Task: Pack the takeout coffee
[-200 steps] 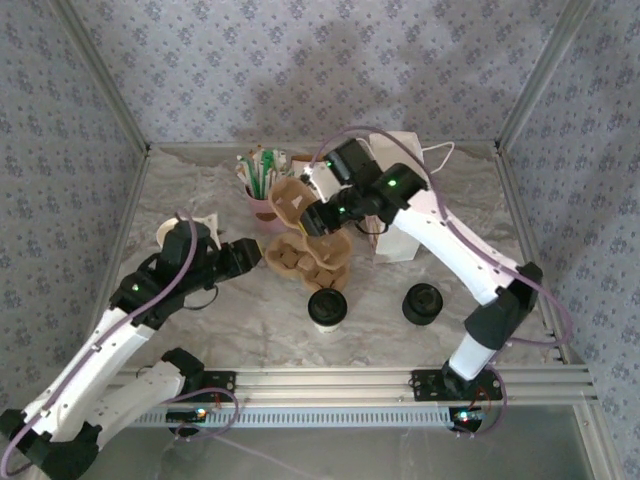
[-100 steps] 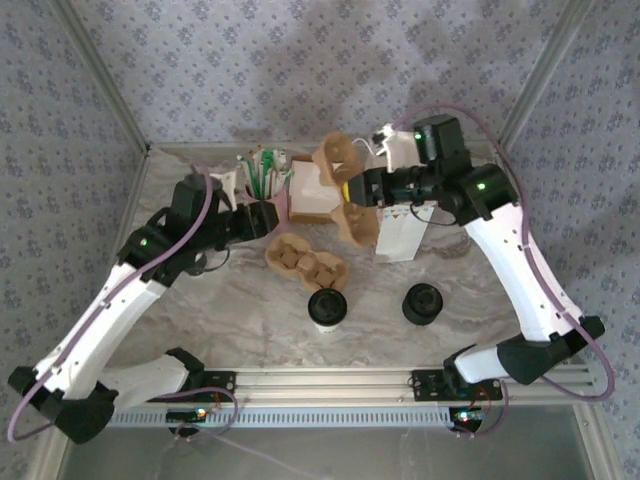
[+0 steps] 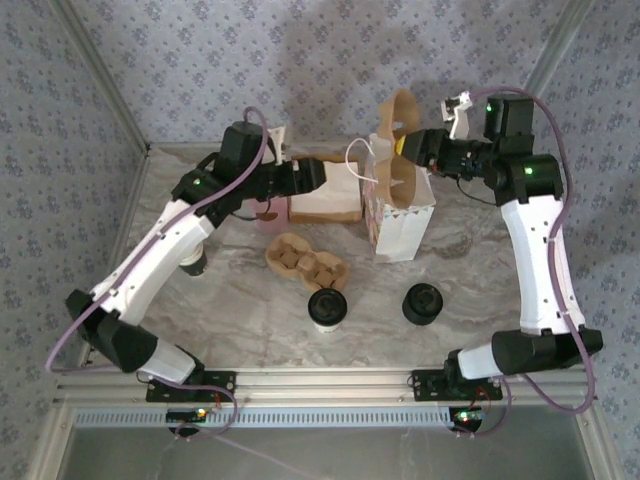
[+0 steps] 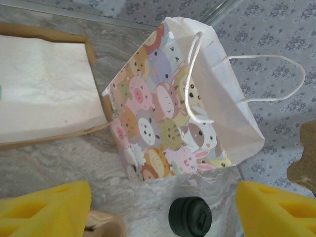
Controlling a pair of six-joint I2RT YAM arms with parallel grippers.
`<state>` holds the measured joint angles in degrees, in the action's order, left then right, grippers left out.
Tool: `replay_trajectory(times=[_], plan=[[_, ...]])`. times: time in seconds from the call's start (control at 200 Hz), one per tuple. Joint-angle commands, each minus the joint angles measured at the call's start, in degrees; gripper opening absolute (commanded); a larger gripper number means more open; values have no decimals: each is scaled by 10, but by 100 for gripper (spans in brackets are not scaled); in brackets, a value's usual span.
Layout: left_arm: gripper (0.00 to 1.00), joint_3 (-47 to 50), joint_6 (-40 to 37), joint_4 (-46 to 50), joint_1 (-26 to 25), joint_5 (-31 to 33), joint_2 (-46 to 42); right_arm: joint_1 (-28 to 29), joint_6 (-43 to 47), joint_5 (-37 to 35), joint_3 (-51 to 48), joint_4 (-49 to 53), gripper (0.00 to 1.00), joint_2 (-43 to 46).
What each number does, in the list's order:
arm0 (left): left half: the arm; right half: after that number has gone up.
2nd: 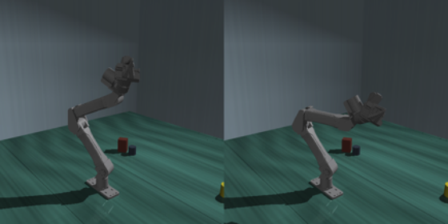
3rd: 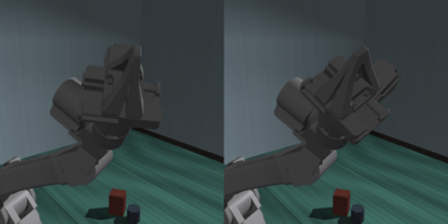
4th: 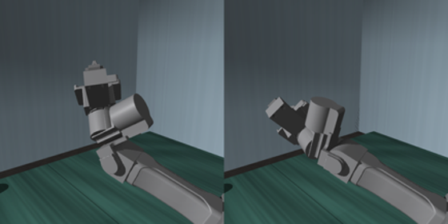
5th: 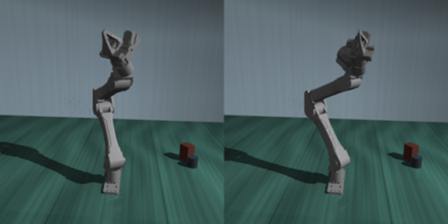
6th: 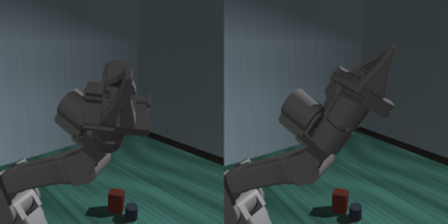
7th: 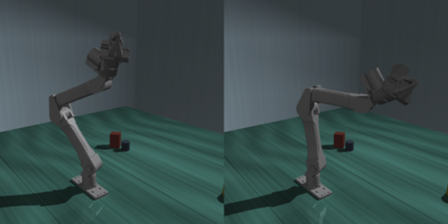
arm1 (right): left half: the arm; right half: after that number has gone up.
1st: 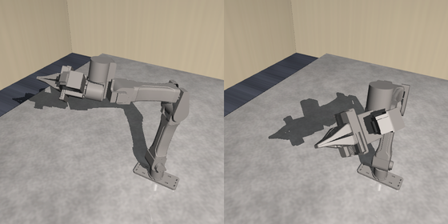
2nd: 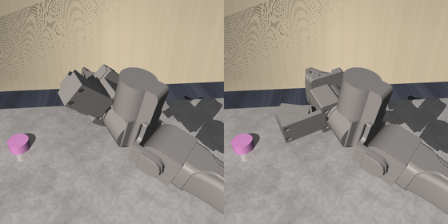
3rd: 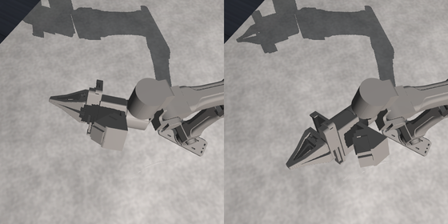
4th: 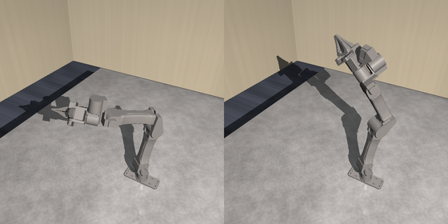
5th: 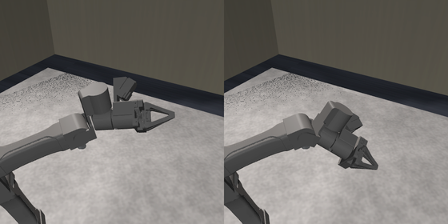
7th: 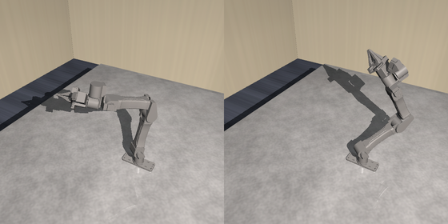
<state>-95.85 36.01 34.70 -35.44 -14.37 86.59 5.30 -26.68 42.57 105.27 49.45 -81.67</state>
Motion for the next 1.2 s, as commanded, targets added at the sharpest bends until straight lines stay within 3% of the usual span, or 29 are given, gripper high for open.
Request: replay_trajectory(times=[0.0, 0.13, 0.31, 0.779, 0.984, 1.194], plan=[[77, -61, -6, -17, -4, -34, 46, -7, -26, 1, 40, 3, 41, -33], [76, -113, -5, -6, -2, -48, 111, -7, -26, -26, 78, 25, 41, -69], [66, -145, 2, -10, 3, -68, 164, 4, 6, -88, 148, 87, 41, -120], [36, -145, 12, -41, 0, -113, 192, 70, 93, -319, 213, 200, 41, -188], [30, -142, 16, -48, -6, -116, 195, 85, 108, -363, 201, 224, 41, -187], [29, -136, 18, -54, -10, -115, 194, 86, 110, -365, 185, 221, 40, -184]])
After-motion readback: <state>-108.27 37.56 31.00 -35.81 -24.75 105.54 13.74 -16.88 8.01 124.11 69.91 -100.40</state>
